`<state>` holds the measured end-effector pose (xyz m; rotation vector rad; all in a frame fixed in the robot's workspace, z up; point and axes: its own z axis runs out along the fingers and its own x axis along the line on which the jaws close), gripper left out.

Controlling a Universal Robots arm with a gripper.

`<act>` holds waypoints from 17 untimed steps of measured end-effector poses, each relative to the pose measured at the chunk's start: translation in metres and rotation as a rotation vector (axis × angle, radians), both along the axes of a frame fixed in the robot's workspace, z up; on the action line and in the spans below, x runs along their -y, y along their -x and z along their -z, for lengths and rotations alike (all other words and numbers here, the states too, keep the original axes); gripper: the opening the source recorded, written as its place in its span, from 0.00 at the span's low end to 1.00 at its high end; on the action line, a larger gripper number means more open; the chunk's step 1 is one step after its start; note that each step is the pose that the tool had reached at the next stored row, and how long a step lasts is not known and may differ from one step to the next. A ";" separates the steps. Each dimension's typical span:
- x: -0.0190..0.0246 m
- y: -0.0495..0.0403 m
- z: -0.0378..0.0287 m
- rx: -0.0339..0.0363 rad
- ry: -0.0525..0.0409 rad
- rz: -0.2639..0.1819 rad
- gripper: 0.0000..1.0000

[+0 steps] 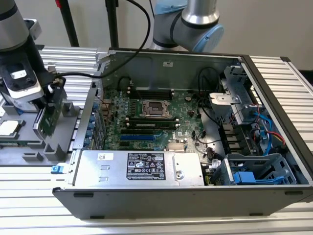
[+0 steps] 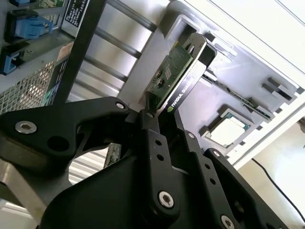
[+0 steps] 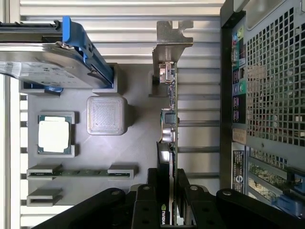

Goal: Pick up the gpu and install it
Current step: 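Pick up the gpu and move the gpu toward the slot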

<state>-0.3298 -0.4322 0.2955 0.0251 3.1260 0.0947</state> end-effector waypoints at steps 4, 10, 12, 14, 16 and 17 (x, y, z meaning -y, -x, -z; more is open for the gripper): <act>0.0000 0.0000 -0.0035 0.0001 0.0000 0.000 0.00; 0.0001 -0.0001 -0.0095 0.0000 0.0000 0.000 0.00; 0.0000 0.0000 -0.0116 0.0001 -0.0001 0.000 0.00; 0.0000 0.0000 -0.0137 0.0001 0.0000 0.000 0.00; 0.0000 -0.0001 -0.0157 0.0001 -0.0001 0.000 0.00; 0.0000 0.0000 -0.0167 0.0001 -0.0001 0.000 0.00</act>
